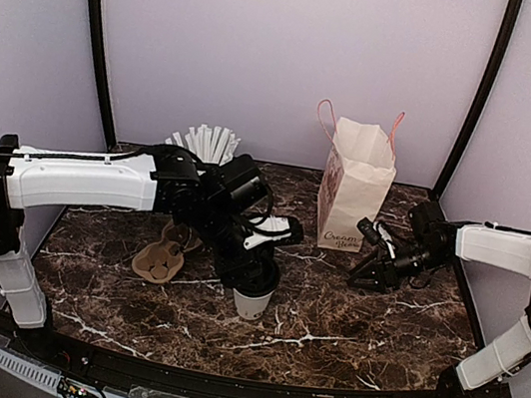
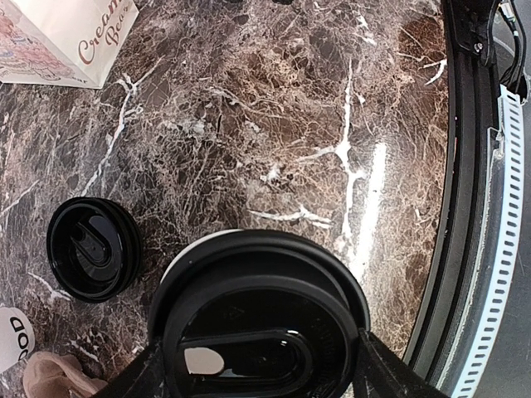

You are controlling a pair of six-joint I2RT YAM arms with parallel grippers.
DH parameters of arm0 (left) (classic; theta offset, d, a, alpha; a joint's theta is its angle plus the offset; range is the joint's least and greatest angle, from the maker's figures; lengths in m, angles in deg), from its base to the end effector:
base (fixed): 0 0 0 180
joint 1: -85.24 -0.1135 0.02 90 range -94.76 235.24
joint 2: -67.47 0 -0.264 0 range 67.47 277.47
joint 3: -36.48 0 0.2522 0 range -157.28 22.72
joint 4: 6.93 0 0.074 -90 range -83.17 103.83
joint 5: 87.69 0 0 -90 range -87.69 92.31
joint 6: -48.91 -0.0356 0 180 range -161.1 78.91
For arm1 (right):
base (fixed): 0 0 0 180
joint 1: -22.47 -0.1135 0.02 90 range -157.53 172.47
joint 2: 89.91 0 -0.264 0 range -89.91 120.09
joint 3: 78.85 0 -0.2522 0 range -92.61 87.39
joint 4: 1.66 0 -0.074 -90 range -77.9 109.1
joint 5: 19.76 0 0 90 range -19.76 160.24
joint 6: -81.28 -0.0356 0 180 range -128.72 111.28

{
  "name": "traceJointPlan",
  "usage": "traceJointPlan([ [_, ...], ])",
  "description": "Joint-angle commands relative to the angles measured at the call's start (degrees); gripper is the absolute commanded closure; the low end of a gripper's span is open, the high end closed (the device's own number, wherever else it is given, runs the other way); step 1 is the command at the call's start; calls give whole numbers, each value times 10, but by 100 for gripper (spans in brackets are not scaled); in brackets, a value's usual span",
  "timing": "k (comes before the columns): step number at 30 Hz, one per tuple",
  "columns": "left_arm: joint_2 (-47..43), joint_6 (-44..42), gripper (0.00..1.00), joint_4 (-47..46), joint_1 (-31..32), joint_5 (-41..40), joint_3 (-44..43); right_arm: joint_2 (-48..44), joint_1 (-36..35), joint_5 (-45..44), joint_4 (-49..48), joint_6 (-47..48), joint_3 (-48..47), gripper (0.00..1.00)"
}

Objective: Pack the takeout coffee

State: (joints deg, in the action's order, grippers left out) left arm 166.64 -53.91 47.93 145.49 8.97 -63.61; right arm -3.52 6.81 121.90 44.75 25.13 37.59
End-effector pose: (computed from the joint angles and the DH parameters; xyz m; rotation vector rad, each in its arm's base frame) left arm 0.1843 -0.3308 0.2898 1.5693 2.0363 -0.4734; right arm 0.2523 0.0997 0.1893 -1.2174 2.1239 1.0950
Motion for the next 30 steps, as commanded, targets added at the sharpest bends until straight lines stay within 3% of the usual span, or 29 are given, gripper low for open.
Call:
traceJointPlan([
  [1,1,6,30,7,-2,9,4,4,-3,9,8,7,-11,55],
  [30,25,-7,30,-2,-10,-13,12,9,-3,9,12,11,-12,55],
])
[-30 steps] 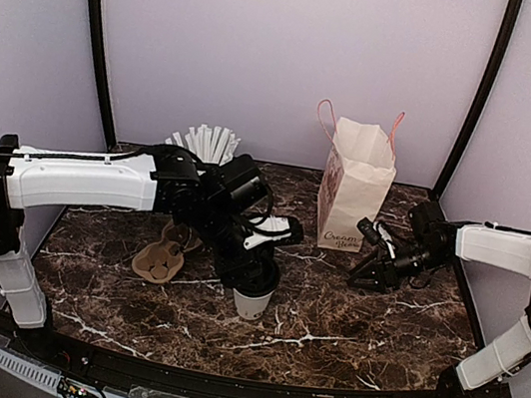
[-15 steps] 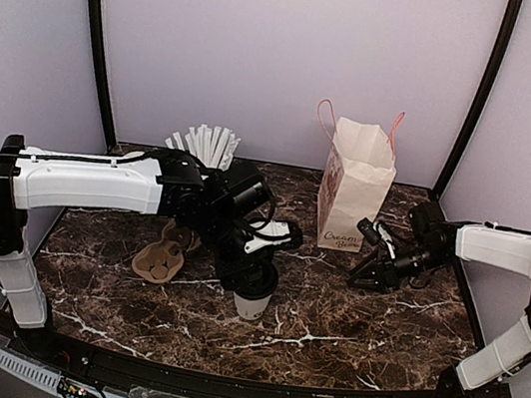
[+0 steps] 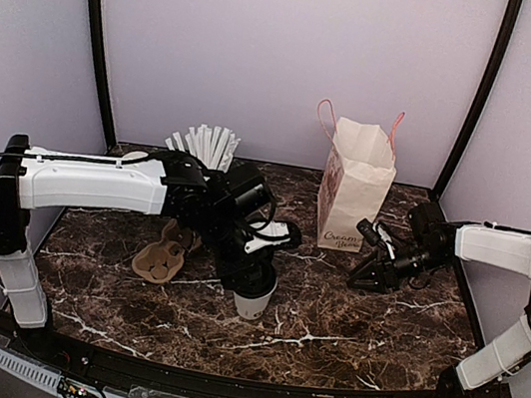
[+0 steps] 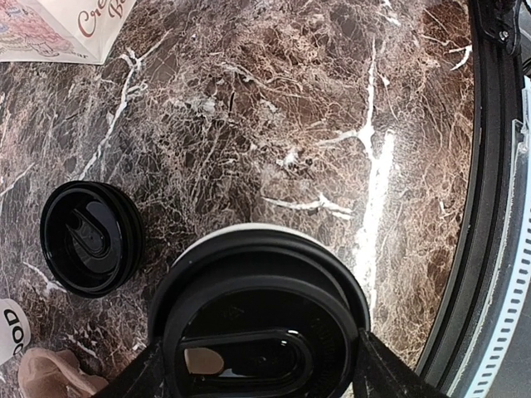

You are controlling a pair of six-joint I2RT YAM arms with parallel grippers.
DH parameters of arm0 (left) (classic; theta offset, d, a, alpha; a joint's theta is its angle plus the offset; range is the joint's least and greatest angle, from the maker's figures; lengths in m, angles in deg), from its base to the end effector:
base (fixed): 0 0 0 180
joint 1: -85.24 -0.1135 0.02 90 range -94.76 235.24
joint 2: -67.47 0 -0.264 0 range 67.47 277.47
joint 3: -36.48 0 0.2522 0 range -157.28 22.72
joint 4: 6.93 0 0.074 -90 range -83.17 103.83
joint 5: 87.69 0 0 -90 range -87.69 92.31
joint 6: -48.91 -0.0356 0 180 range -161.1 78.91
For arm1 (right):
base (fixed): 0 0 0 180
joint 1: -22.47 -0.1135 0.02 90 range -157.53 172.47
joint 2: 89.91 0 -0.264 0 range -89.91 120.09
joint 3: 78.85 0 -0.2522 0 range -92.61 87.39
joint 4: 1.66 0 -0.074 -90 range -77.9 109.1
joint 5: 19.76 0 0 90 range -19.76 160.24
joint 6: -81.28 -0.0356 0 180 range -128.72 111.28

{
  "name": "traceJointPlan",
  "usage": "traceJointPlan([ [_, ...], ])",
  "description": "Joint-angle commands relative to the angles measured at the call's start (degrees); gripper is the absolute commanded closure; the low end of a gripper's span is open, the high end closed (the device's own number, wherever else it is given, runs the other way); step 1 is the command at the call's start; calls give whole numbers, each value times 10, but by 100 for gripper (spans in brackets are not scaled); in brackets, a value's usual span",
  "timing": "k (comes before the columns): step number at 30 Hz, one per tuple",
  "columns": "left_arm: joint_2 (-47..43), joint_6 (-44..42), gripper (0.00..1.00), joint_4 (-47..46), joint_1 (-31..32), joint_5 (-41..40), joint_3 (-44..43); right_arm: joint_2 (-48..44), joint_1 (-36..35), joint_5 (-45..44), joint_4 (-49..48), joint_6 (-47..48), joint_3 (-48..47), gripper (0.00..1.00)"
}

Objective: Pack the takeout coffee

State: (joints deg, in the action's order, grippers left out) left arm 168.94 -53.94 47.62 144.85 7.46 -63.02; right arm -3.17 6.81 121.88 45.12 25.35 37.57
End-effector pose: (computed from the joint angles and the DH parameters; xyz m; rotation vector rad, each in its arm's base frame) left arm 0.1920 -0.3337 0.2723 1.5703 2.0834 -0.4190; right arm 0.2523 0.0997 0.1876 -1.2190 2.1323 1.0996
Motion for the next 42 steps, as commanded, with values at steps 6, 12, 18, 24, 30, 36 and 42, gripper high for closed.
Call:
traceJointPlan([
  [6,5,-9,30,-3,-4,10,4,6,-3,10,10,11,-12,55],
  [12,16,-11,30,-1,-6,22,0,7,-3,12,11,11,-12,55],
  [18,24,-15,30,-2,-19,47,4,10,-12,48,-19,-40,-10,56],
  [24,37,-13,30,-12,-22,64,7,23,-71,74,-139,-240,-10,59],
  [30,44,3,30,-38,-23,79,27,78,-128,131,-154,-346,-40,64],
  [36,29,12,30,-75,-23,78,46,93,-164,169,-222,-459,-48,71],
  [42,25,12,30,-88,-23,82,49,97,-181,181,-291,-536,-39,76],
])
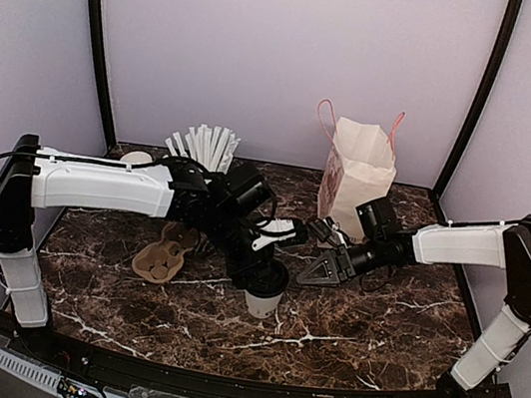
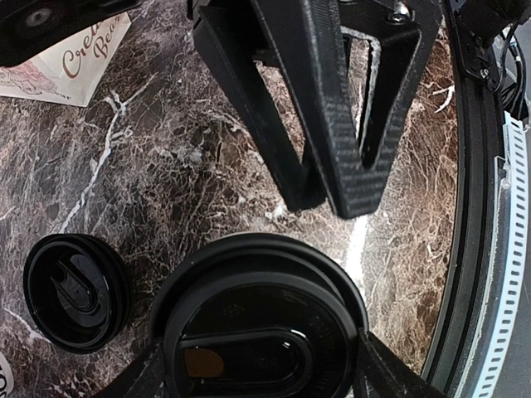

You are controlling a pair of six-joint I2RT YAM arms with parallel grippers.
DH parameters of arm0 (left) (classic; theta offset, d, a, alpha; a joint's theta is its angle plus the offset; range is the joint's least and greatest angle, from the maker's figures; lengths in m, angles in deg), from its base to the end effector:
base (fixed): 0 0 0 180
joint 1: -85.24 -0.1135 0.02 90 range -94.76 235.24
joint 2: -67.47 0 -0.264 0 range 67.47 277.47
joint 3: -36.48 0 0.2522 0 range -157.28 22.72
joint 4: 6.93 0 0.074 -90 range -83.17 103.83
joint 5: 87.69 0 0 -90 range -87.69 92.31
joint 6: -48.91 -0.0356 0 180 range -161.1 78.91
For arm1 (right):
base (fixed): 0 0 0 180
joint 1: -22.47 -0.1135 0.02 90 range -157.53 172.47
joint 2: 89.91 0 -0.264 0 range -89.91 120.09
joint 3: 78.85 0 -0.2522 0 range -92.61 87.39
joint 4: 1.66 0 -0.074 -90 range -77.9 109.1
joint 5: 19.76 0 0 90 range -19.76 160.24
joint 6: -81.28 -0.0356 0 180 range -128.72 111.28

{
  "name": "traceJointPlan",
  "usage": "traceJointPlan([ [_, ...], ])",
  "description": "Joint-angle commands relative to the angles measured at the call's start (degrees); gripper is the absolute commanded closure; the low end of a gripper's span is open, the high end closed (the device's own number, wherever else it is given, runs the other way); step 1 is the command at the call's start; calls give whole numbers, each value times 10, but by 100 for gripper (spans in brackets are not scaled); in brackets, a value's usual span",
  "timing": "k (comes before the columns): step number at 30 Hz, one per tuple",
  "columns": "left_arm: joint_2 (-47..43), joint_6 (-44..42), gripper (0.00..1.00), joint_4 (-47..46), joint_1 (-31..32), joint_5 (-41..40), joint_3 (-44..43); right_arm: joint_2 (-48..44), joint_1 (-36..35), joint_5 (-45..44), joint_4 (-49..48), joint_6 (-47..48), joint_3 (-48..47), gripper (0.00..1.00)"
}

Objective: Pack the takeout coffee

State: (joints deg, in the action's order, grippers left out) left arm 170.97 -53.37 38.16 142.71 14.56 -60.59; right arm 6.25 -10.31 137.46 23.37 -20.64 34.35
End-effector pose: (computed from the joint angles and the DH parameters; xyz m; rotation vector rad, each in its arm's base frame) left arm 0.2087 -0.3413 0.2568 1.5291 2.0277 -0.5918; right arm 0.2506 0.2004 0.1810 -0.9527 2.3024 1.7956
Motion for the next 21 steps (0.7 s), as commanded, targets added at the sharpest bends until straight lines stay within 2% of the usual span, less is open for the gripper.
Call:
traceJointPlan([
  [1,4,7,30,4,-2,12,25,5,-10,25,-81,-85,-7,77],
  [11,3,15,30,-4,-2,20,28,37,-13,22,-90,-101,-25,80],
  [21,5,14,30,-7,-2,23,30,27,-13,-46,-25,-52,-31,74],
])
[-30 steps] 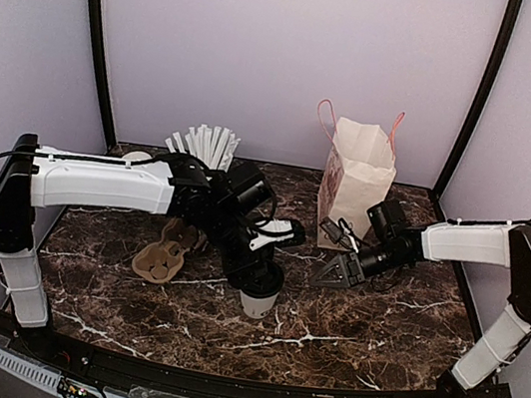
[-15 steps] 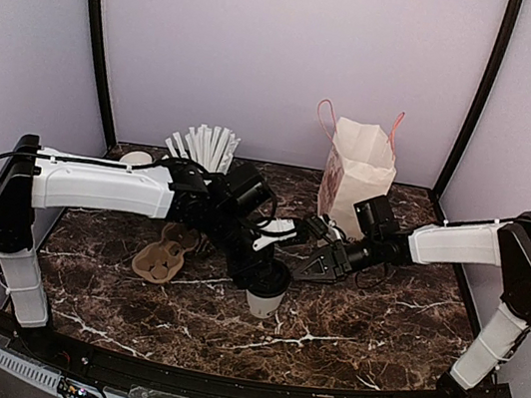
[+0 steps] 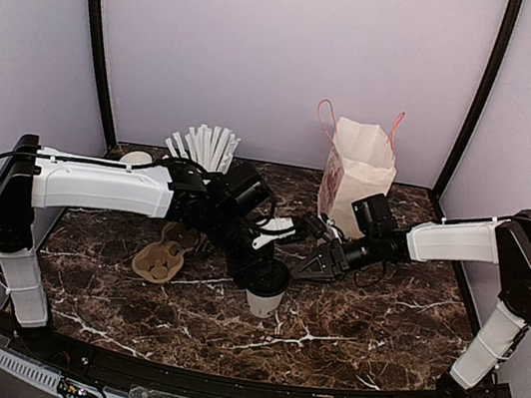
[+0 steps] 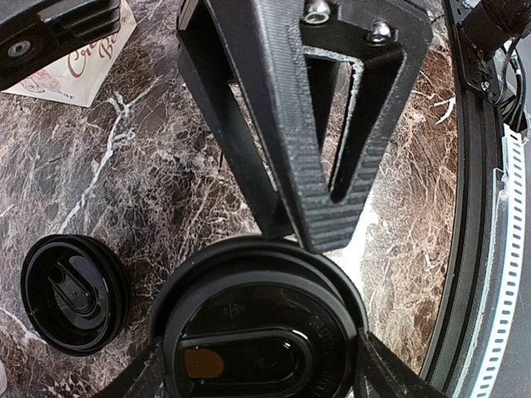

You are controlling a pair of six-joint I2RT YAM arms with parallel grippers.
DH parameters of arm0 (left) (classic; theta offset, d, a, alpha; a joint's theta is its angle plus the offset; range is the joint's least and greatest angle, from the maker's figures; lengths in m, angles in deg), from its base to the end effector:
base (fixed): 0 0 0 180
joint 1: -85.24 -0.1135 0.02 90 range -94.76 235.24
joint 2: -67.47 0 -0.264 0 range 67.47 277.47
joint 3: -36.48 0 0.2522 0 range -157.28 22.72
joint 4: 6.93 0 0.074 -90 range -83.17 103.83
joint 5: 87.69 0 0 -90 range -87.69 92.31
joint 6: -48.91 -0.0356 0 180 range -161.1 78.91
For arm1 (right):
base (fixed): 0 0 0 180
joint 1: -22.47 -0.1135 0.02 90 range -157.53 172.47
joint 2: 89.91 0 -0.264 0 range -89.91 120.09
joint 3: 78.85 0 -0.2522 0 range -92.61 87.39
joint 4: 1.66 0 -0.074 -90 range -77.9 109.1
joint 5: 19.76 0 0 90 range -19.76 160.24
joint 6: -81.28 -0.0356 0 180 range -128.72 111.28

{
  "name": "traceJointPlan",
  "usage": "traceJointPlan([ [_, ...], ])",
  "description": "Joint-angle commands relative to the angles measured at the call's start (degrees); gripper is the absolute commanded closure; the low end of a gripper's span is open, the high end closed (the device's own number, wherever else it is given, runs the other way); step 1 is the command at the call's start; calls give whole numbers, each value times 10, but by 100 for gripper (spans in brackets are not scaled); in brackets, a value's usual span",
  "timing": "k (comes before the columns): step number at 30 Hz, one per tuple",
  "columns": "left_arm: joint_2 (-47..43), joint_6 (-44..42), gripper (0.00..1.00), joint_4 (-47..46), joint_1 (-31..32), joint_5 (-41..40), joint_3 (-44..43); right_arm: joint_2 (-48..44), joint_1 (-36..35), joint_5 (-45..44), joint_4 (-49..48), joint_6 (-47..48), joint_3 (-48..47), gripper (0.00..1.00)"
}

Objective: Pack the takeout coffee

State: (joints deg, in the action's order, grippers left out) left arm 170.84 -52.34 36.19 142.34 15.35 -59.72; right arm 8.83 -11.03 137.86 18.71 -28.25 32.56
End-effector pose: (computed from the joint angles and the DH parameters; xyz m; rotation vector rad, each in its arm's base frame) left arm 0.2109 -0.3408 0.2553 1.5012 2.0259 -0.6196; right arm 0.2602 0.2117 0.1802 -0.8752 2.3412 1.8456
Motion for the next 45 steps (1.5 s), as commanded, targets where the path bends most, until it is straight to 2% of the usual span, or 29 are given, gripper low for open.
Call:
traceJointPlan([
  [1,6,3,30,11,2,15,21,6,-6,-48,23,23,-15,74],
  [8,8,4,30,9,2,18,19,30,-7,-27,19,18,-32,72],
  [16,22,0,30,5,2,22,10,44,-12,-10,-25,-20,-19,76],
  [26,31,0,30,6,2,27,3,58,-13,-70,23,7,-36,78],
  [33,34,-1,30,6,2,29,0,60,-15,-73,50,28,-51,74],
  [37,40,-1,30,4,2,31,-2,70,-16,-62,35,17,-44,85],
  [45,53,4,30,-9,2,44,1,119,-16,-87,19,-8,-22,92],
])
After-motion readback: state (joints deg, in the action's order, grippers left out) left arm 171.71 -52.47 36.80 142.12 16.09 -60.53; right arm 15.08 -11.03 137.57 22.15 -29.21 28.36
